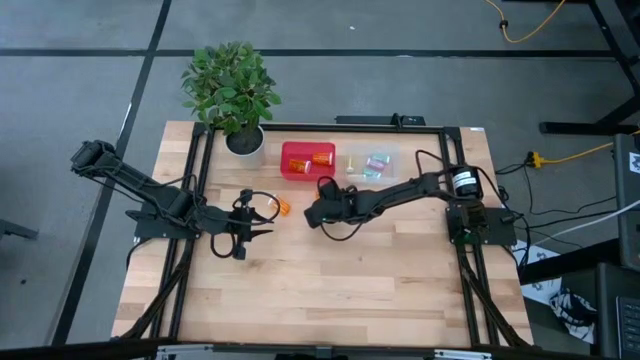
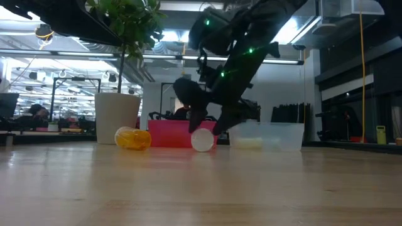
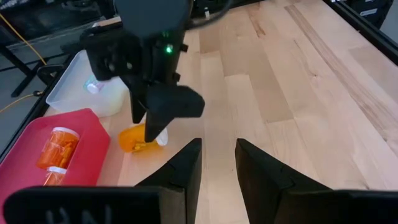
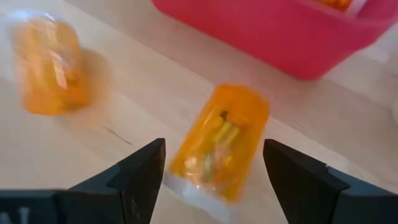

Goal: Pick and place medicine bottles into bin by pill shape (circle, oval)
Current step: Put the orange capsule bottle into the red bin

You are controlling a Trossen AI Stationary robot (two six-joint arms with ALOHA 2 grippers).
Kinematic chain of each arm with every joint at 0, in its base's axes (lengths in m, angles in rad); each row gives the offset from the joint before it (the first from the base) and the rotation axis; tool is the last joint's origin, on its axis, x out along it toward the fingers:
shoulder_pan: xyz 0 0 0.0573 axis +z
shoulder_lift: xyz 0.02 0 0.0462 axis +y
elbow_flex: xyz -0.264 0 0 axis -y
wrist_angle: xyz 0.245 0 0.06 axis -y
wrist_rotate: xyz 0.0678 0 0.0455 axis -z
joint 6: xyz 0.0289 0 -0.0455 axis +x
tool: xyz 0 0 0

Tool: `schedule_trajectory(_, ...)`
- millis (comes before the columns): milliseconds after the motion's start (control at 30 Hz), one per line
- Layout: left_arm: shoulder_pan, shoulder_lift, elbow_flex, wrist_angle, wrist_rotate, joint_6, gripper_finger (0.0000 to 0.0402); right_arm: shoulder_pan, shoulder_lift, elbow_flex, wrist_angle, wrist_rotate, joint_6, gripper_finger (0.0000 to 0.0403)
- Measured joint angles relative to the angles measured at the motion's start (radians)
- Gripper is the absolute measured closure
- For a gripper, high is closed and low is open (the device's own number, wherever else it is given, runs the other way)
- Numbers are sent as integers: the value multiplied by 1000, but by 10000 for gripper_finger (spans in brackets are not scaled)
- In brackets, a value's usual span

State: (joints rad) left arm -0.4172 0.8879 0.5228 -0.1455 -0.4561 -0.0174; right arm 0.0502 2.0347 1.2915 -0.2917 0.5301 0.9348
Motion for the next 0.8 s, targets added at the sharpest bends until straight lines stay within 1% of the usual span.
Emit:
schedule_trajectory(233,0,0,0,0,0,0,310,0,56,0,-3,0,-5,130)
schedule_trajectory(533,0,0,0,0,0,0,310,-1,50,0,6,3,-77,130)
schedule_trajectory(667,0,0,0,0,0,0,310,-1,50,0,4,37,-80,130)
schedule_trajectory(800,0,0,0,0,0,0,310,-3,50,0,1,33,-81,143)
